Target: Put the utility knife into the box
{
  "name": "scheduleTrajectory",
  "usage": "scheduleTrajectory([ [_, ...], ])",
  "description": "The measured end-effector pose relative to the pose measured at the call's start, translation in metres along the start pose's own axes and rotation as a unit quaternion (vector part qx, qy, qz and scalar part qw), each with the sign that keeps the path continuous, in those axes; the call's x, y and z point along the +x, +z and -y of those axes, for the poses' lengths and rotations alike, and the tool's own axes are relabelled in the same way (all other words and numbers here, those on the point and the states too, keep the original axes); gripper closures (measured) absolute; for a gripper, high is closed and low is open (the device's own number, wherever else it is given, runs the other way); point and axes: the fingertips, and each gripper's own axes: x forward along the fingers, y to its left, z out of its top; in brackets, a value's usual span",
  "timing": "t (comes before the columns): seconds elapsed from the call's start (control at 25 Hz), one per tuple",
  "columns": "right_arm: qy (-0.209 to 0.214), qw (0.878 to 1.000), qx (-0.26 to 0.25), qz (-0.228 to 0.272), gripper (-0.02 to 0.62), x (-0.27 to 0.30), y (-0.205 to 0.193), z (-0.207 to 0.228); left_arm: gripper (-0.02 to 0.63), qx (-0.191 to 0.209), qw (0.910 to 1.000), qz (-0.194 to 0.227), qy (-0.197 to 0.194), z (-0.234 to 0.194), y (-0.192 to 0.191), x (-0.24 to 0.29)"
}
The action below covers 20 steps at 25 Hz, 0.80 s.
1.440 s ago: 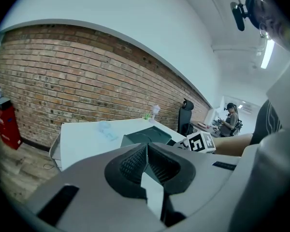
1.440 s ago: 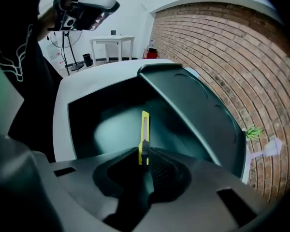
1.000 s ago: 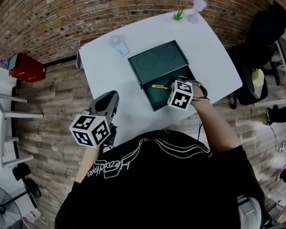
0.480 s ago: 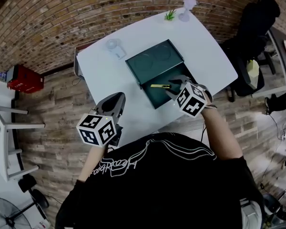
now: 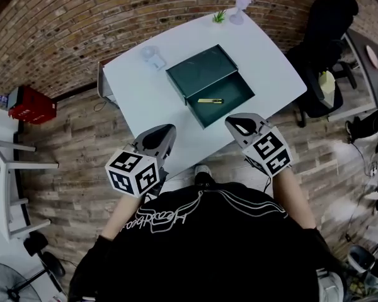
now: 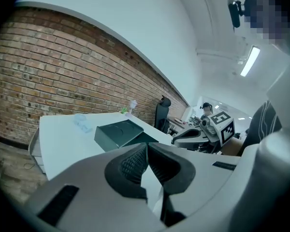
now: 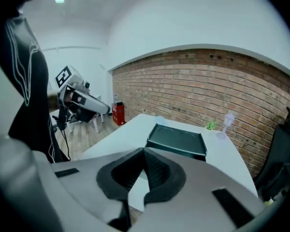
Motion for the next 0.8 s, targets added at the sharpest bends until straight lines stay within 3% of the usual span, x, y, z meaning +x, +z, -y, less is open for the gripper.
scheduleTrajectory([
  [0.36, 0.013, 0.997, 0.029, 0.065, 0.592, -0.034, 0.008, -0.049, 0.571, 0.029, 0.9994, 0.002, -0.02, 0.033, -0.014, -0.03],
  [0.8, 0.004, 0.997, 0.015, 0.074, 0.592, -0.058, 0.008, -0.088, 0.571, 0.044, 0.9981, 0.003, -0.043, 0.056, -0.025, -0.046],
])
